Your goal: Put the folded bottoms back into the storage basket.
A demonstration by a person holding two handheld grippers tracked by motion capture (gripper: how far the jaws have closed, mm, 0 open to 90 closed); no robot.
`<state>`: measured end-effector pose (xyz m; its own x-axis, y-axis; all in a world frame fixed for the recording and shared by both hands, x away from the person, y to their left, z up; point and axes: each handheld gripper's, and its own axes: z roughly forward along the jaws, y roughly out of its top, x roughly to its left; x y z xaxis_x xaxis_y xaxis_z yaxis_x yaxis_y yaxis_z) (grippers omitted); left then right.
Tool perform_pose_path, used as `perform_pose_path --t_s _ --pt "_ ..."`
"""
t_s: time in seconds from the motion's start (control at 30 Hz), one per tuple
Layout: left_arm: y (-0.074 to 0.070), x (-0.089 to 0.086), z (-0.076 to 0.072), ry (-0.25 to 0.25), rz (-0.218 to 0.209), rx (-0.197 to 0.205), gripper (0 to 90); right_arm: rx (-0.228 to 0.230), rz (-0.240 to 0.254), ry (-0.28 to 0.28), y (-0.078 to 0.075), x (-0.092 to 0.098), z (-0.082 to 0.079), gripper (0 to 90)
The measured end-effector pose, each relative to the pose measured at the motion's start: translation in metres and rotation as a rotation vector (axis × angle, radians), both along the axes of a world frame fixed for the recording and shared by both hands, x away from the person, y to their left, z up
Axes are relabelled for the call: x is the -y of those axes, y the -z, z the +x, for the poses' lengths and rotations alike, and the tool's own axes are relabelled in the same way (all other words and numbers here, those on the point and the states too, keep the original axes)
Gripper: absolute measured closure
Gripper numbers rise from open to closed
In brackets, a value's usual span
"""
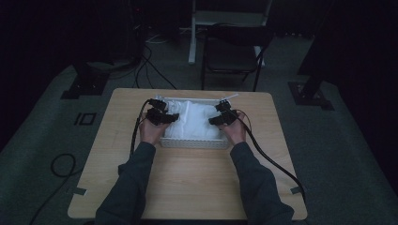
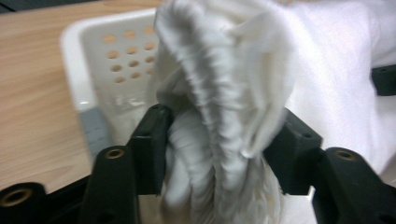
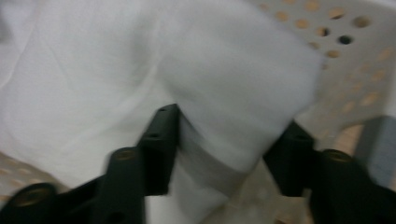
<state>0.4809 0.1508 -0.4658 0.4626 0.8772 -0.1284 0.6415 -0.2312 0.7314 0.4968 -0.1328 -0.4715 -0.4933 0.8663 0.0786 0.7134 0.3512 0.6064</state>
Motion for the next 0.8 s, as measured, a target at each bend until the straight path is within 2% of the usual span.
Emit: perform_pose_path --t_s 0.03,0.07,0.1,0.13,0.23,0.4,0.53,0.6,0.67,0.8 --pt "-0.005 -0.006 -0.002 -0.021 -0.015 0.017 43.5 0.036 -0.008 0.019 -0.005 0.004 -0.002 39.4" --pt "-0.005 -0.006 -0.002 -0.021 -0.015 0.017 43.3 0.036 -0.008 0.019 -0.005 0.004 -0.002 39.4" --pt "-0.008 -0.010 -0.003 -0.039 -0.014 0.036 43.3 0.053 -0.007 0.028 -0.009 0.006 -0.003 39.0" --pt "-0.011 -0.012 -0.004 -0.047 -0.014 0.047 47.8 0.098 -0.005 0.033 -0.017 0.011 -0.006 39.2" --pt "-0.015 -0.016 -0.006 -0.052 -0.008 0.063 51.9 0.123 0.006 0.041 -0.023 0.017 -0.008 41.5" --pt "-0.017 -0.026 -0.013 -0.061 -0.022 0.080 50.1 0.148 0.020 0.048 -0.024 0.030 -0.015 41.6" --pt "-0.015 -0.037 -0.021 -0.081 -0.028 0.095 47.0 0.175 0.014 0.078 -0.020 0.046 -0.026 41.0" --pt "-0.013 -0.044 -0.026 -0.095 -0.027 0.106 46.5 0.182 0.028 0.095 -0.019 0.055 -0.030 40.9" --pt "-0.010 -0.051 -0.029 -0.105 -0.029 0.103 45.8 0.190 0.038 0.125 -0.016 0.071 -0.034 40.6" --pt "-0.003 -0.063 -0.031 -0.137 -0.012 0.090 45.0 0.183 0.038 0.155 -0.012 0.083 -0.035 40.1"
